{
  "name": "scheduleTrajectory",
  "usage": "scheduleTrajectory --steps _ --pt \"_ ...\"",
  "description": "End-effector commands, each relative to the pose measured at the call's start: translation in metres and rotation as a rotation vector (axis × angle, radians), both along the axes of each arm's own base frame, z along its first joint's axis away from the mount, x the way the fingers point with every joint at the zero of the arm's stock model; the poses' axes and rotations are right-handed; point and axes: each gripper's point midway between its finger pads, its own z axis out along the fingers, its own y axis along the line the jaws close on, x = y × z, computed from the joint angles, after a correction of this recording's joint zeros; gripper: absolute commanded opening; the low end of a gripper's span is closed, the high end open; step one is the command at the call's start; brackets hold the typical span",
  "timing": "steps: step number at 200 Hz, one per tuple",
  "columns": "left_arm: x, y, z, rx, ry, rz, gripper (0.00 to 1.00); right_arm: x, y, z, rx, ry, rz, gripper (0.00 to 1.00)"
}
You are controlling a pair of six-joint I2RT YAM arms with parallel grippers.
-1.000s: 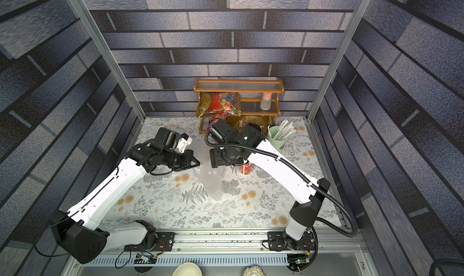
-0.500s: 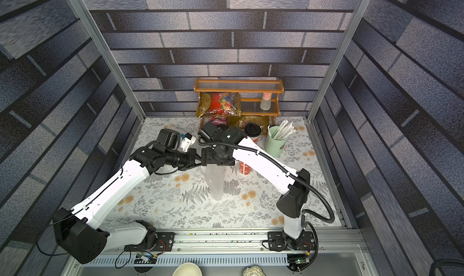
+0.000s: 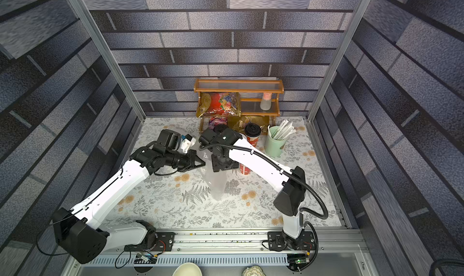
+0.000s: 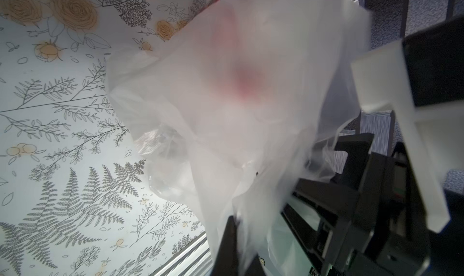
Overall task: Pack milk tea into plastic carrier bags
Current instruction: Adjust the plastic carrier bag at the center of the board.
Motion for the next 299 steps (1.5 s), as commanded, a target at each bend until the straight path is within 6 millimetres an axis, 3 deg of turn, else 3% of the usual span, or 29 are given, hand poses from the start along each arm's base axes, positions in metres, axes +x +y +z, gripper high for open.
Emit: scheduleTrajectory --steps 1,52,86,117,136,184,214,249,299 --pt "-0.003 0.01 0.005 0.063 -0.029 -0.011 0.0 -0.009 -0.011 0.003 -0.017 0.02 0.032 0.45" --pt "-0.009 0.052 -0.005 0.304 -0.029 -0.022 0.0 -0.007 -0.037 0.01 -0.043 -0.02 0.015 0.0" --pt "-0.012 0.088 -0.019 0.545 0.003 -0.037 0.0 -0.011 -0.068 0.006 -0.158 -0.025 -0.005 0.0" --pt "-0.011 0.11 -0.027 0.749 0.015 -0.046 0.0 -0.016 -0.079 0.004 -0.192 -0.024 -0.018 0.0" --pt "-0.009 0.103 -0.028 0.758 0.009 -0.059 0.0 -0.017 -0.076 0.0 -0.182 -0.013 -0.018 0.0" --pt "0.004 0.038 0.001 0.374 -0.12 -0.035 0.01 -0.018 -0.024 -0.007 0.081 0.023 0.015 0.0" --pt "0.004 0.032 0.002 0.302 -0.15 0.001 0.01 -0.014 -0.008 0.0 0.169 -0.008 0.048 0.08" --pt "-0.002 0.033 -0.016 0.303 -0.11 -0.002 0.03 -0.016 -0.011 0.004 0.154 0.0 0.063 0.32" --pt "0.0 0.034 -0.015 0.283 -0.115 0.015 0.03 -0.011 -0.021 0.059 0.206 -0.114 0.088 0.63"
